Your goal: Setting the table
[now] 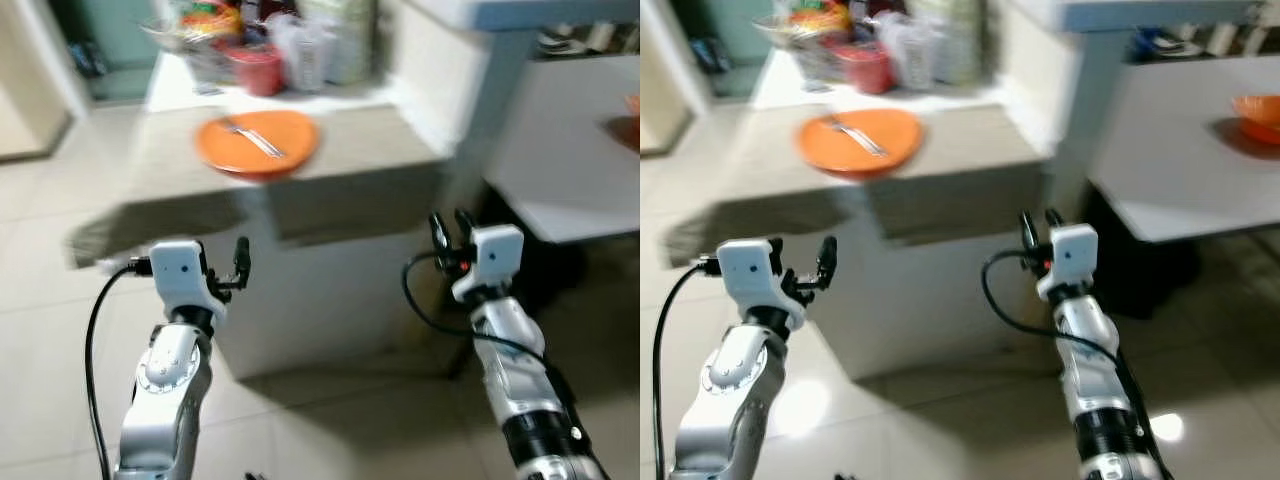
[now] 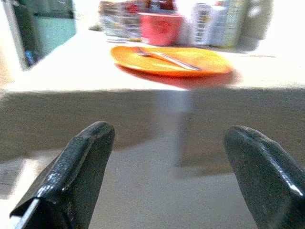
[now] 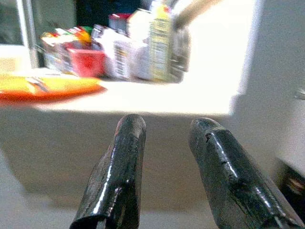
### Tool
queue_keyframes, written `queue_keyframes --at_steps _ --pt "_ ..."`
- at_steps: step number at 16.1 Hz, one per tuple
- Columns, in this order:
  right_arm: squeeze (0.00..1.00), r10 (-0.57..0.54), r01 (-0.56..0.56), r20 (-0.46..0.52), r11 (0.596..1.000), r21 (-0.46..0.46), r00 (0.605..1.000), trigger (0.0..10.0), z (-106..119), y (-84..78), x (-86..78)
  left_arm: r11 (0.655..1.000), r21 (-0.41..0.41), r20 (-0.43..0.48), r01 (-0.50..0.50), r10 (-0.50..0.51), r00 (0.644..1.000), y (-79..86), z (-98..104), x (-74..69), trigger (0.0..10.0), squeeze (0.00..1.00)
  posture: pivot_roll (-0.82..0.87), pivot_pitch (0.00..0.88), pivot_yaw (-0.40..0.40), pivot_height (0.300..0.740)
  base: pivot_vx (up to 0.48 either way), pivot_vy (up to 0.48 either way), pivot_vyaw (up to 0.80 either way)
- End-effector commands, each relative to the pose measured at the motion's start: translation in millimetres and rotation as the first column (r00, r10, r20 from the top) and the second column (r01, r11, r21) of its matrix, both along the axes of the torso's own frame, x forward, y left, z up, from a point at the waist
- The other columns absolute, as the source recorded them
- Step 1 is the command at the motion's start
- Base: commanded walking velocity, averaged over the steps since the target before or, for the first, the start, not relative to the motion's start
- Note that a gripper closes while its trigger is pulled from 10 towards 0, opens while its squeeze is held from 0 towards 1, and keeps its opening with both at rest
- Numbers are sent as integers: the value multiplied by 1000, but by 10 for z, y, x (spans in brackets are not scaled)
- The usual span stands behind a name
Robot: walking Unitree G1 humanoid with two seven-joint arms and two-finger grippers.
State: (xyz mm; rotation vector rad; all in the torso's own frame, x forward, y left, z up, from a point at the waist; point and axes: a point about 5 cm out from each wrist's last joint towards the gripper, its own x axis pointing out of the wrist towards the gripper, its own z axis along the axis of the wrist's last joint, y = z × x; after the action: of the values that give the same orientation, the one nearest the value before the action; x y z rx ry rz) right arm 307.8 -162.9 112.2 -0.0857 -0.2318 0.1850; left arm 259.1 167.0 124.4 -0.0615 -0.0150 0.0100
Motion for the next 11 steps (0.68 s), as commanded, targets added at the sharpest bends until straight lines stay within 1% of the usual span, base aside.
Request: queue_keyframes --at_steps 1,3,5,7,8,10,11 --pt "0 20 -20 48 1000 -4 999 10000 94 94 40 1000 26 33 -14 14 999 61 96 44 10000 0 -114 0 52 740 382 292 0" --pt "0 30 -30 41 1000 3 999 10000 94 133 55 999 38 42 -2 0 999 48 144 76 10000 0 -113 0 57 740 382 287 0" --pt "0 42 -42 14 999 0 999 10000 33 170 37 998 62 40 12 -14 999 28 149 86 10000 0 -113 0 59 740 476 0 0" --pt "0 47 -47 -4 999 -5 999 10000 -5 198 21 998 63 34 23 -25 999 8 141 83 10000 0 -113 0 61 740 474 0 0" --pt "0 54 -54 -4 999 4 999 10000 -19 209 6 998 56 34 29 -31 999 -2 139 77 10000 0 -112 0 62 740 0 0 0" --pt "0 49 -49 -1 999 -9 999 10000 -19 199 0 998 48 29 36 -38 999 -10 133 71 10000 0 -113 0 63 740 0 0 0" --pt "0 38 -38 1 999 -10 999 10000 -16 171 5 998 47 26 39 -41 999 -18 129 70 10000 0 -114 0 66 740 0 0 638"
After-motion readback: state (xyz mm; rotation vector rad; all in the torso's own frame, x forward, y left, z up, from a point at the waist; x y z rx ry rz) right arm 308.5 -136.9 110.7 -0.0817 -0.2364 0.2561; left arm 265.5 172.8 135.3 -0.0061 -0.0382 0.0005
